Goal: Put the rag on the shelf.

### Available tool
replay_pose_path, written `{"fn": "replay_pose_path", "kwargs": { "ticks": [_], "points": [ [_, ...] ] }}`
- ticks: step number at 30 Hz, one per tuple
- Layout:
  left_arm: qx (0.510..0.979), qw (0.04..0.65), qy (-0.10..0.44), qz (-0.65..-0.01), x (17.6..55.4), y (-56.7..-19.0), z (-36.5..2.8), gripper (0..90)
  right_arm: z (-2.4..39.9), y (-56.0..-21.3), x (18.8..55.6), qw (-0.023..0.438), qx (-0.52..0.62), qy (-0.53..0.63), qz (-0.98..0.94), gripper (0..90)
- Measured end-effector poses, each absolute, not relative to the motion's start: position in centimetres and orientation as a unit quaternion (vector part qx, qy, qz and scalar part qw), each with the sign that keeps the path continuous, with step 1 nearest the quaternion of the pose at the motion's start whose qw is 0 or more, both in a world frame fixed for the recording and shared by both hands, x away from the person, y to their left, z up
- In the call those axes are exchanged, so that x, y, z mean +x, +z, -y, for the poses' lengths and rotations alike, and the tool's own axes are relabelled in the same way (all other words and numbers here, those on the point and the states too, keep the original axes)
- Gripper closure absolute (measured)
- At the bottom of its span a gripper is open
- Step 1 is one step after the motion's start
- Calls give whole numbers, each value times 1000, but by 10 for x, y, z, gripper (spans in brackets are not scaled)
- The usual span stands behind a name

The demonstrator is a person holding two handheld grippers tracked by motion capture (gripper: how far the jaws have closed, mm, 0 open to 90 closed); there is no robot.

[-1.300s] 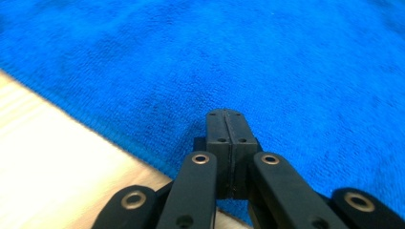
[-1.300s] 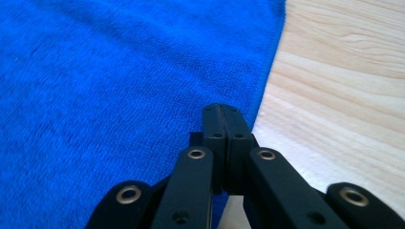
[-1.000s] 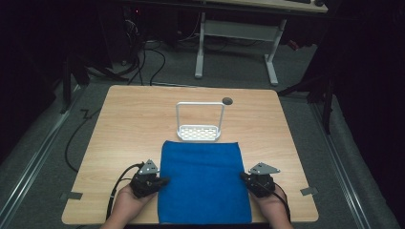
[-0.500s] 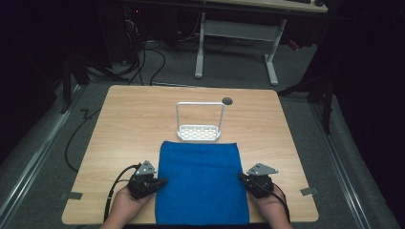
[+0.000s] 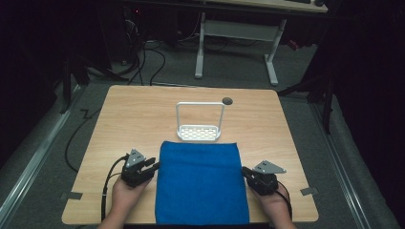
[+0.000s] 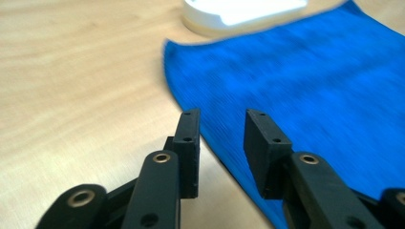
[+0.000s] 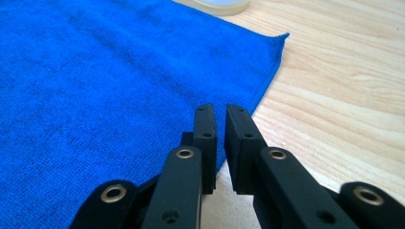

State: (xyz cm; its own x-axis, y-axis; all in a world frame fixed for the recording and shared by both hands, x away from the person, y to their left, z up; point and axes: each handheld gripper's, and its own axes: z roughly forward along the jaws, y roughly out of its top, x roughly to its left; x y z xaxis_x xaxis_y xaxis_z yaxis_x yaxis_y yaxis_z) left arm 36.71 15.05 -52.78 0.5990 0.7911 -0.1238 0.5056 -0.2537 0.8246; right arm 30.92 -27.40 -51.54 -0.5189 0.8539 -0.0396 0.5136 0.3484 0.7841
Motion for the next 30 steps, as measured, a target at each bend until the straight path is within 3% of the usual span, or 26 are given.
{"fn": "replay_pose_path", "kwargs": {
  "ticks": [14,23,28,30],
  "points": [
    [778,403,195,-441,424,-529,-123,618,279,-514,309,231,431,377,-787,806],
    [784,392,179,-447,445,-534,-111,573,278,-517,311,224,431,373,-791,800],
    [785,384,179,-452,449,-535,-108,639,279,-518,312,222,433,372,-790,771],
    [787,387,173,-449,449,-535,-109,720,278,-520,313,222,436,371,-790,737]
  ]
}}
